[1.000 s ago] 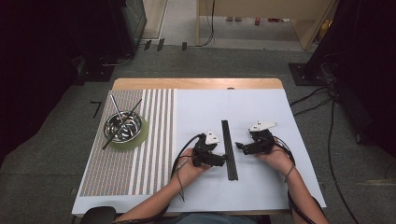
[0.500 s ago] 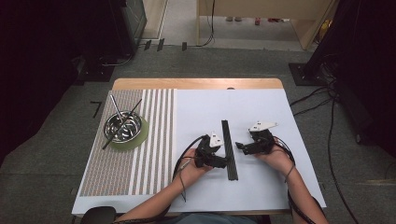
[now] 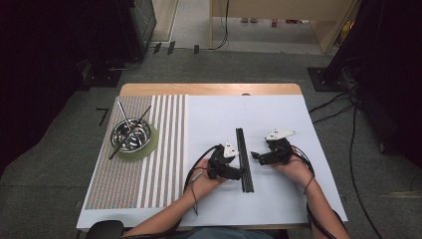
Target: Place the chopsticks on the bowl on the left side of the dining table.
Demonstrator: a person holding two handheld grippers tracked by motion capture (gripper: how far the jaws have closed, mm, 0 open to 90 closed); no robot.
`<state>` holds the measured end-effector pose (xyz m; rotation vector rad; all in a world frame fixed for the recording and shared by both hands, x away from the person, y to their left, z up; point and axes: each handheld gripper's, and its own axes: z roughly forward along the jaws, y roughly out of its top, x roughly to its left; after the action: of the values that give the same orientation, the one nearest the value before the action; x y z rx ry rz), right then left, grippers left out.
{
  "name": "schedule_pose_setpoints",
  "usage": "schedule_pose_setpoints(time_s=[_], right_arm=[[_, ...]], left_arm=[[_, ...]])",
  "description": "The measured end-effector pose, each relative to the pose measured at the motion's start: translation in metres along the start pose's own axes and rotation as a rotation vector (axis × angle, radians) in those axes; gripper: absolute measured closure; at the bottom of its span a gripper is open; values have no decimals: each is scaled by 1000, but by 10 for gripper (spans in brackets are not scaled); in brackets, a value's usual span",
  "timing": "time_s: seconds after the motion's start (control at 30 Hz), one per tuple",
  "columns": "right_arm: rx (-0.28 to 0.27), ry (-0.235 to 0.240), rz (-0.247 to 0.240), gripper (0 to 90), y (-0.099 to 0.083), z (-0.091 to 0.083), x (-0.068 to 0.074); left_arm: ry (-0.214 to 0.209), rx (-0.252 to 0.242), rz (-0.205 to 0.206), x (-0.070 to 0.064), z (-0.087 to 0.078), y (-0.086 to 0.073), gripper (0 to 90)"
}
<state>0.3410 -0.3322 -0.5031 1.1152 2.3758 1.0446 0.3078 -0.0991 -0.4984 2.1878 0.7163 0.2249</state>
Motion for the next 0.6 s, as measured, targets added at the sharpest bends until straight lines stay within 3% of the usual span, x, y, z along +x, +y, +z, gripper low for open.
schedule_pose_setpoints(time_s=[0.17, 0.5, 0.6], right_arm=[[1, 1, 1, 133, 0, 0, 0], [0, 0, 0, 133, 0, 0, 0], [0, 0, 0, 133, 0, 0, 0]], left_arm=[[16, -1, 19, 0, -2, -1, 317], [1, 14, 62, -1, -4, -4, 273], [17, 12, 64, -1, -5, -4, 332]])
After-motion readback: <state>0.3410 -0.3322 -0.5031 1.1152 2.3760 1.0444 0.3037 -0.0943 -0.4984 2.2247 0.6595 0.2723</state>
